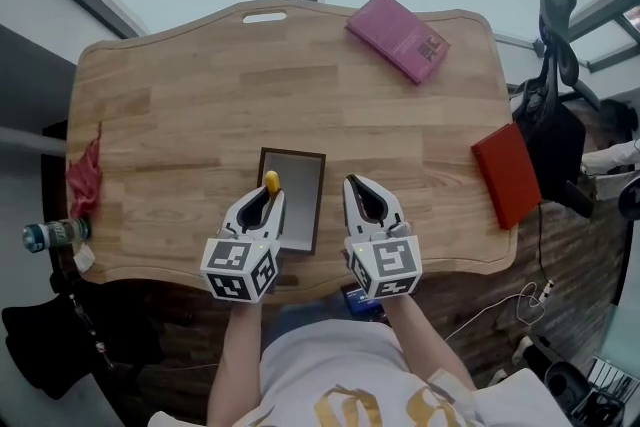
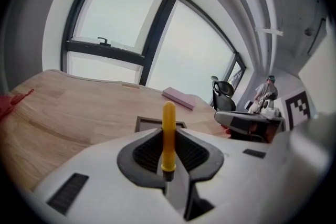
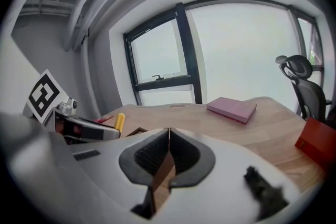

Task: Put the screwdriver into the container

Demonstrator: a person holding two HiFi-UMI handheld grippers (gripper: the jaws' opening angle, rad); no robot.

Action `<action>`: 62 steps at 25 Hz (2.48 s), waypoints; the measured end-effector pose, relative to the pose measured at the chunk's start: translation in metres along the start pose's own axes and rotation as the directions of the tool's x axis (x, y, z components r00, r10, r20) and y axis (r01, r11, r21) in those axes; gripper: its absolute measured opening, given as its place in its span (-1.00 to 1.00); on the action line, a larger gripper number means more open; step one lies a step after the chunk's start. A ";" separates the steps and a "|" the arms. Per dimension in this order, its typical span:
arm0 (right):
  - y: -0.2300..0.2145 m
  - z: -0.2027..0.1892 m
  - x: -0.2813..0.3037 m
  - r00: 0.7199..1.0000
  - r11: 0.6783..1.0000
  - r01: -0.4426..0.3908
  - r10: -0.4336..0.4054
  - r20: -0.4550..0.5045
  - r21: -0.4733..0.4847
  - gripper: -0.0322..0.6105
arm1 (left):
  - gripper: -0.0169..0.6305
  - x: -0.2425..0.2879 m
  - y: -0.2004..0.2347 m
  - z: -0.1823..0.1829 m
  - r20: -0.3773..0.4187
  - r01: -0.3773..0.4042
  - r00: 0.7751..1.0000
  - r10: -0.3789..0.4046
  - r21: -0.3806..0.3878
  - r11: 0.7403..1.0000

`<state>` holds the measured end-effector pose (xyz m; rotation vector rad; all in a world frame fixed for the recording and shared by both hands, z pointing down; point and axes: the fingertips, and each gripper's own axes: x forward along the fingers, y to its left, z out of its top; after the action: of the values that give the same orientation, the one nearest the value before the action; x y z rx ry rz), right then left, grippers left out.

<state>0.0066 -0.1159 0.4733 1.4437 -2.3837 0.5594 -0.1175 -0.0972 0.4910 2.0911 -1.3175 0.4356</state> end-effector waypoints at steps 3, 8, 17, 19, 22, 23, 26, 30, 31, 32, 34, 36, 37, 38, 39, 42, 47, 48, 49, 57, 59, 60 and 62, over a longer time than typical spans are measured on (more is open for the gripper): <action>-0.002 -0.004 0.002 1.000 1.000 -0.009 0.009 -0.012 0.006 -0.80 | -0.71 0.005 -0.001 -0.005 -0.018 -0.003 1.000 0.003 -0.004 1.000; -0.010 -0.010 0.005 1.000 1.000 -0.017 0.017 -0.022 0.021 -0.80 | -0.71 0.014 -0.005 -0.012 -0.045 -0.009 0.999 0.009 0.015 1.000; -0.018 -0.012 0.010 0.999 0.999 -0.036 0.037 -0.028 0.030 -0.80 | -0.71 0.024 -0.012 -0.016 -0.109 -0.021 0.994 0.022 0.009 1.000; -0.021 -0.012 0.012 0.999 0.999 -0.040 0.041 -0.030 0.031 -0.80 | -0.71 0.028 -0.015 -0.017 -0.121 -0.019 0.992 0.019 0.005 1.000; -0.026 -0.014 0.014 0.998 0.999 -0.043 0.044 -0.037 0.032 -0.80 | -0.71 0.034 -0.018 -0.022 -0.147 -0.016 0.989 0.015 -0.009 1.000; -0.027 -0.014 0.015 0.998 0.999 -0.043 0.045 -0.041 0.032 -0.80 | -0.71 0.036 -0.019 -0.023 -0.154 -0.016 0.988 0.013 -0.017 1.000; -0.030 -0.018 0.017 0.998 0.998 -0.047 0.049 -0.051 0.033 -0.80 | -0.71 0.041 -0.020 -0.029 -0.176 -0.022 0.984 0.016 -0.031 0.999; -0.033 -0.022 0.019 0.997 0.998 -0.053 0.055 -0.062 0.034 -0.80 | -0.71 0.048 -0.018 -0.034 -0.200 -0.031 0.980 0.021 -0.045 0.999; -0.035 -0.023 0.019 0.996 0.998 -0.052 0.054 -0.065 0.035 -0.80 | -0.71 0.050 -0.018 -0.036 -0.209 -0.032 0.978 0.021 -0.049 0.998; -0.037 -0.025 0.019 0.996 0.998 -0.052 0.054 -0.068 0.036 -0.80 | -0.71 0.052 -0.018 -0.038 -0.218 -0.034 0.976 0.022 -0.053 0.998; -0.040 -0.028 0.019 0.996 0.998 -0.051 0.054 -0.075 0.039 -0.80 | -0.71 0.055 -0.018 -0.042 -0.238 -0.038 0.971 0.023 -0.062 0.997; -0.043 -0.030 0.021 0.995 0.998 -0.051 0.054 -0.080 0.044 -0.80 | -0.71 0.058 -0.018 -0.046 -0.256 -0.041 0.966 0.021 -0.070 0.997; -0.044 -0.030 0.022 0.995 0.998 -0.051 0.054 -0.082 0.045 -0.80 | -0.71 0.060 -0.018 -0.048 -0.264 -0.041 0.964 0.020 -0.074 0.996; -0.045 -0.031 0.023 0.995 0.998 -0.050 0.054 -0.084 0.046 -0.80 | -0.71 0.062 -0.018 -0.049 -0.271 -0.040 0.962 0.017 -0.078 0.996; -0.046 -0.031 0.023 0.995 0.998 -0.050 0.054 -0.085 0.048 -0.80 | -0.71 0.064 -0.018 -0.050 -0.277 -0.039 0.961 0.015 -0.082 0.996; -0.049 -0.033 0.025 0.994 0.997 -0.052 0.057 -0.092 0.058 -0.80 | -0.71 0.068 -0.018 -0.051 -0.287 -0.038 0.958 0.013 -0.082 0.996; -0.053 -0.039 0.029 0.992 0.996 -0.056 0.063 -0.110 0.073 -0.80 | -0.71 0.076 -0.016 -0.053 -0.306 -0.042 0.952 0.013 -0.088 0.995; -0.053 -0.039 0.030 0.992 0.996 -0.056 0.064 -0.112 0.072 -0.80 | -0.71 0.078 -0.015 -0.054 -0.311 -0.045 0.950 0.013 -0.095 0.994; -0.054 -0.040 0.032 0.991 0.996 -0.057 0.065 -0.113 0.072 -0.80 | -0.71 0.079 -0.014 -0.055 -0.316 -0.048 0.949 0.013 -0.102 0.994; -0.055 -0.043 0.040 0.989 0.995 -0.061 0.071 -0.130 0.076 -0.80 | -0.71 0.088 -0.005 -0.065 -0.361 -0.059 0.933 -0.008 -0.173 0.983; -0.056 -0.044 0.042 0.989 0.995 -0.059 0.069 -0.134 0.076 -0.80 | -0.71 0.089 -0.004 -0.065 -0.364 -0.057 0.931 -0.013 -0.183 0.982; -0.056 -0.044 0.042 0.989 0.995 -0.057 0.067 -0.135 0.076 -0.80 | -0.71 0.090 -0.004 -0.066 -0.366 -0.057 0.931 -0.015 -0.186 0.981; -0.056 -0.045 0.044 0.988 0.996 -0.053 0.064 -0.138 0.078 -0.80 | -0.71 0.091 -0.003 -0.067 -0.373 -0.060 0.928 -0.015 -0.188 0.980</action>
<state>0.0393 -0.1520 0.5422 1.3206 -2.3237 0.7457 -0.0710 -0.1150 0.5930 1.7268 -1.1097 0.6499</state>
